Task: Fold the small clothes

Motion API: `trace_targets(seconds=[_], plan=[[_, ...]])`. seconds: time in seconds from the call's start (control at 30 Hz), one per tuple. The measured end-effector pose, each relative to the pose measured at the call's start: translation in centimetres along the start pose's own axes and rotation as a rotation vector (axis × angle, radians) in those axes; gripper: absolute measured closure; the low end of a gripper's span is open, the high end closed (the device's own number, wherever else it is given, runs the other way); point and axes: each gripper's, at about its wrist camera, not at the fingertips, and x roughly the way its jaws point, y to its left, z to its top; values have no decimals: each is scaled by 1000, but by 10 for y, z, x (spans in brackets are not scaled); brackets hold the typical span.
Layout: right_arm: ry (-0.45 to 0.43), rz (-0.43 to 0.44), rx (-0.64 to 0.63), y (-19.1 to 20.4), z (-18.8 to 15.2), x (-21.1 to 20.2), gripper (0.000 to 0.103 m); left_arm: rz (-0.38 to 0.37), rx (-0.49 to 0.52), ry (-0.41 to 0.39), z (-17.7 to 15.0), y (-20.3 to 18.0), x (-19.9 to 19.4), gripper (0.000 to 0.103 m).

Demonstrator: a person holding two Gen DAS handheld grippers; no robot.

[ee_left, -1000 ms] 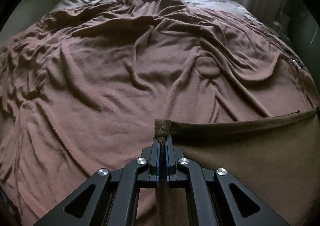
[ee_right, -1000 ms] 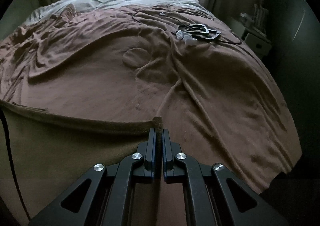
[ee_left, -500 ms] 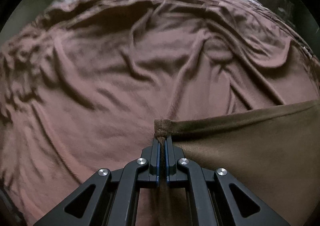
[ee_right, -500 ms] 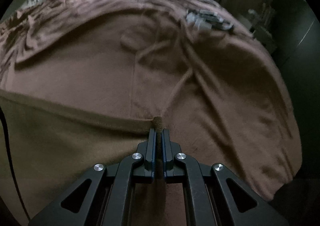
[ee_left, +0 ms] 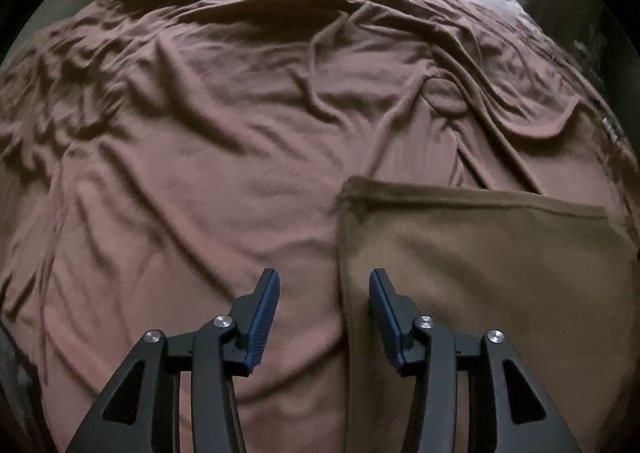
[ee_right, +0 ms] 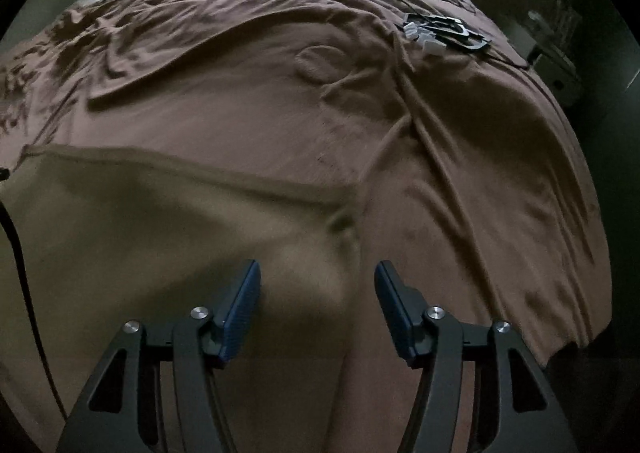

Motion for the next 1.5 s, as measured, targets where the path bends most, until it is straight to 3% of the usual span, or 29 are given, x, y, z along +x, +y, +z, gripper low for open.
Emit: trace_targets(seconds=[0.07, 0.2, 0.37, 0.5, 0.57, 0.73, 0.9, 1.27, 1.5], plan=[[-5, 5, -10, 1, -7, -15, 46, -19, -15, -11, -10, 4, -18, 53], [-18, 38, 18, -4, -24, -48, 46, -16, -12, -55, -28, 6, -51, 39], [-57, 104, 72, -9, -53, -91, 46, -60, -52, -88, -54, 11, -86, 39], [-93, 143, 109, -15, -76, -121, 44, -83, -74, -113, -74, 13, -107, 30], [-109, 153, 122, -17, -89, -136, 30, -96, -100, -131, -85, 15, -117, 25], [-176, 171, 152, -19, -121, -176, 16, -131, -144, -185, -116, 16, -142, 0], [-185, 182, 153, -17, -150, -192, 0, -146, -136, -184, -142, 13, -154, 0], [-106, 188, 215, -21, -199, -174, 0, -193, -134, -156, -194, 13, -155, 3], [-59, 169, 290, -28, -224, -157, 0, -227, -178, -99, -221, 14, -133, 21]])
